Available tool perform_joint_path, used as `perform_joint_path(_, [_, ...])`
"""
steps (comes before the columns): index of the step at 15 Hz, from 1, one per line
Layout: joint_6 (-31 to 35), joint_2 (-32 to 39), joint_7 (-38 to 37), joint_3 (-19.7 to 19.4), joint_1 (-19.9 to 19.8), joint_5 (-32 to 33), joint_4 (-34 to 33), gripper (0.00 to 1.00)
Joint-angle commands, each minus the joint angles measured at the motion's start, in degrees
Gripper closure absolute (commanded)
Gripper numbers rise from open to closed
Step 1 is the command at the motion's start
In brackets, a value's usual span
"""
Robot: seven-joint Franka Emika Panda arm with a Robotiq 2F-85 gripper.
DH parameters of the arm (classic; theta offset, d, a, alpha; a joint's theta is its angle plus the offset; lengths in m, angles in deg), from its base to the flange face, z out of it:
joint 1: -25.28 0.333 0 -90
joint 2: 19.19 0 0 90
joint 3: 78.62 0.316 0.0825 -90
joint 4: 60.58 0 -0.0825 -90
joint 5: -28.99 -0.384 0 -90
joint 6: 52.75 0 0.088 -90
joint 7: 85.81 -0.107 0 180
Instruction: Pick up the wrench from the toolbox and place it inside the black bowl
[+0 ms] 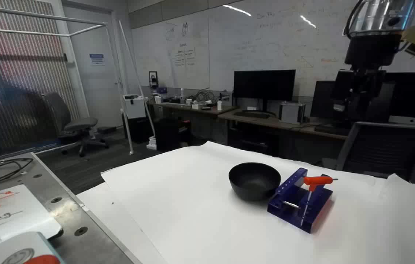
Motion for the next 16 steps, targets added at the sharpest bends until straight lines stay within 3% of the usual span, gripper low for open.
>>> perform_joint_path(1, [-0.13,0.03,-0.06,-0.19,0.2,0.09,-0.42,0.0])
perform_joint_path(3, [-0.15,-0.21,-0.06,-0.18,0.19,0.09,-0.97,0.0])
perform_joint_path(7, [3.74,5.65,-12.82,2.53,-1.79,1.6,-1.94,0.0])
perform_joint_path(16, [7.79,20.59,-25.26,0.85,-0.72,-0.71,-3.1,0.0])
